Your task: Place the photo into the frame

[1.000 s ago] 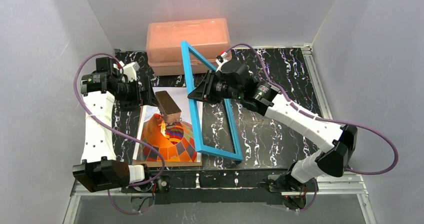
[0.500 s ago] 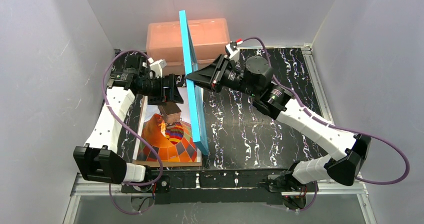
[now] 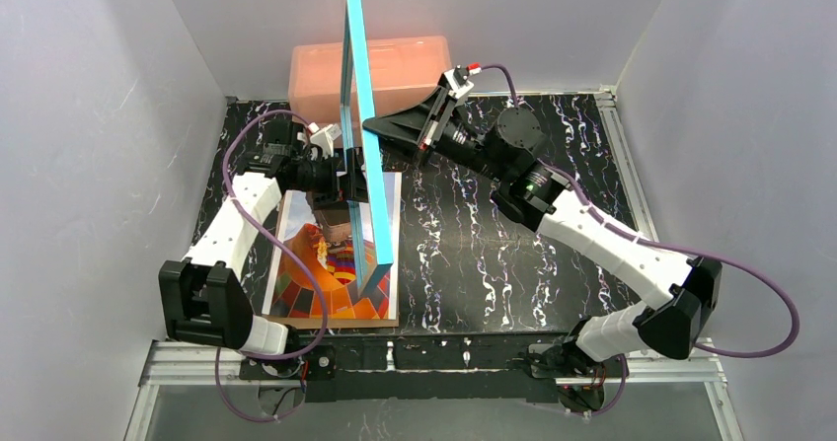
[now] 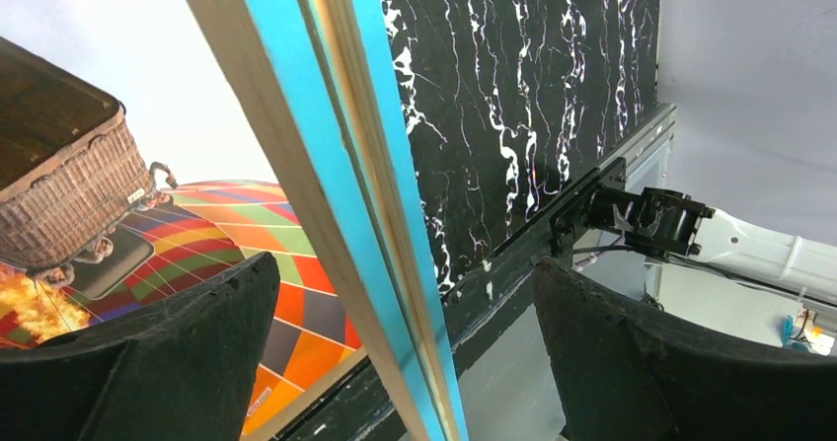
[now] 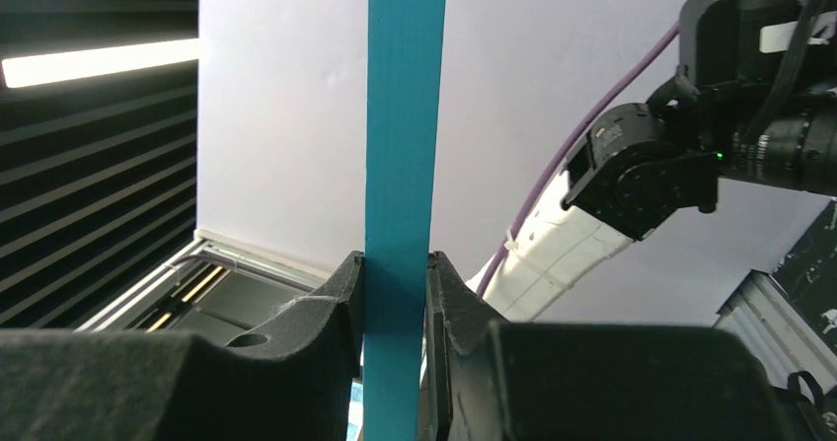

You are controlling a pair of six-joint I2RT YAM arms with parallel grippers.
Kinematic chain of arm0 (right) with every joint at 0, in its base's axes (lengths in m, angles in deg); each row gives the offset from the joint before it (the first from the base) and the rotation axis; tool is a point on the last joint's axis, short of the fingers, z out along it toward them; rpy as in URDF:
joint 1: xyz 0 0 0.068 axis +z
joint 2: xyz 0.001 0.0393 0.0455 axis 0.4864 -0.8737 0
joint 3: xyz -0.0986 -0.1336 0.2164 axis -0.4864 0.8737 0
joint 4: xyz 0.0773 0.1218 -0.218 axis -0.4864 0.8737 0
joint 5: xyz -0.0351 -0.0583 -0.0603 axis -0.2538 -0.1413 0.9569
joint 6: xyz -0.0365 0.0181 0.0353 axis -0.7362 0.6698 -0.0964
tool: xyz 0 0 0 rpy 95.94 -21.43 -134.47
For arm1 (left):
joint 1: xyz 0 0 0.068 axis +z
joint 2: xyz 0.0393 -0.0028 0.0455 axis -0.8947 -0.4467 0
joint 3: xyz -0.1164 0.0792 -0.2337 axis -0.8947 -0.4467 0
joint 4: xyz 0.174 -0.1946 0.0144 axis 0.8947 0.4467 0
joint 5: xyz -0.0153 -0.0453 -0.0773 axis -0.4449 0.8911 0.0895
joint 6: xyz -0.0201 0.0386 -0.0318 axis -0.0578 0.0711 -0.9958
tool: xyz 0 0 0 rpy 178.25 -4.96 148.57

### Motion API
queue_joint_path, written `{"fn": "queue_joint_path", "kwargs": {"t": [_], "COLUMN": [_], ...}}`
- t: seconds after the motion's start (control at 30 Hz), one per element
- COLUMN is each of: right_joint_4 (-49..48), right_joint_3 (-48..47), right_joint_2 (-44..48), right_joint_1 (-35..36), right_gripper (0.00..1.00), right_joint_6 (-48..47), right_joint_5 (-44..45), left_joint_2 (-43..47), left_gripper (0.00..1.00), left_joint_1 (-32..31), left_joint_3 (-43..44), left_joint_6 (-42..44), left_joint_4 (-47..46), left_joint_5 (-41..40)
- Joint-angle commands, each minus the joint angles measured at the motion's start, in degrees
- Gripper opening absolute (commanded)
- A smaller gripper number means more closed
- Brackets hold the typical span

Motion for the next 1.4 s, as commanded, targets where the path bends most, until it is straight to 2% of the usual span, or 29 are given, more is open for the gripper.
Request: {"fn": "queue_joint_path", "kwargs": {"t": [0.0, 0.07, 0.13, 0.2, 0.33, 0.4, 0.53, 0.57, 0.7, 0.9, 0.97, 1.13, 1.23, 1.27, 1.37], "right_joint_4": [-13.28, -13.65, -14.61, -16.0, -16.28, -12.89, 1.78, 6.52, 18.54, 29.4, 32.12, 45.08, 57.1, 60.05, 60.02], "right_joint_3": [-1.1, -1.32, -0.58, 1.06, 5.06, 6.5, 7.05, 6.84, 5.97, 3.41, 2.03, -3.53, -7.18, -7.16, -3.01], "right_joint_2": [0.65, 0.25, -0.11, -0.23, 0.51, 1.62, 5.1, 5.87, 7.49, 7.8, 7.4, 6.12, 4.73, 4.81, 7.03], "right_joint_1": [-0.24, -0.25, -0.25, -0.32, -1.86, -3.72, -7.87, -8.84, -11.82, -15.08, -16.13, -18.11, -19.16, -19.67, -22.32], "right_gripper": [0.01, 0.01, 0.01, 0.01, 0.01, 0.01, 0.29, 0.35, 0.43, 0.46, 0.43, 0.26, 0.24, 0.21, 0.03], "right_joint_6": [3.02, 3.13, 3.56, 4.33, 5.13, 3.65, -3.88, -5.8, -10.71, -16.05, -17.83, -27.55, -35.99, -37.98, -41.59], "right_joint_5": [0.38, 0.39, 0.42, 0.51, 0.0, -1.05, -2.59, -2.47, -3.47, -4.5, -5.17, -2.76, 1.74, 2.9, 2.78], "left_joint_2": [1.45, 1.2, 0.96, 0.74, -0.09, -0.58, 1.14, 1.6, 3.05, 4.79, 4.89, 5.81, 6.03, 5.67, 3.54], "left_gripper": [0.97, 0.92, 0.8, 0.63, 0.19, 0.1, 0.0, 0.0, 0.0, 0.0, 0.0, 0.0, 0.0, 0.08, 0.38], "left_joint_1": [-0.08, 0.05, 0.01, 0.01, 0.58, 1.57, 3.71, 4.08, 4.83, 5.02, 5.08, 5.11, 5.03, 5.0, 5.01], "left_joint_3": [-1.81, -2.3, -2.57, -2.41, 0.15, 1.7, 1.55, 1.4, 0.84, -0.38, -0.62, -1.7, -2.35, -2.37, -0.95], "left_joint_6": [-0.56, -0.85, -2.09, -2.68, -1.41, -0.34, 1.26, 1.49, 2.22, 2.96, 3.07, 3.96, 4.63, 4.98, 7.57], "left_joint_4": [-4.57, -5.38, -6.77, -8.0, -6.43, -4.45, -3.46, -3.34, -2.5, -3.34, -3.19, -3.12, -2.93, -2.47, 0.92], "left_joint_5": [1.2, 2.45, 3.97, 4.98, 5.0, 3.98, -0.86, -2.35, -6.35, -9.27, -10.09, -11.08, -10.57, -9.96, -8.91]}}
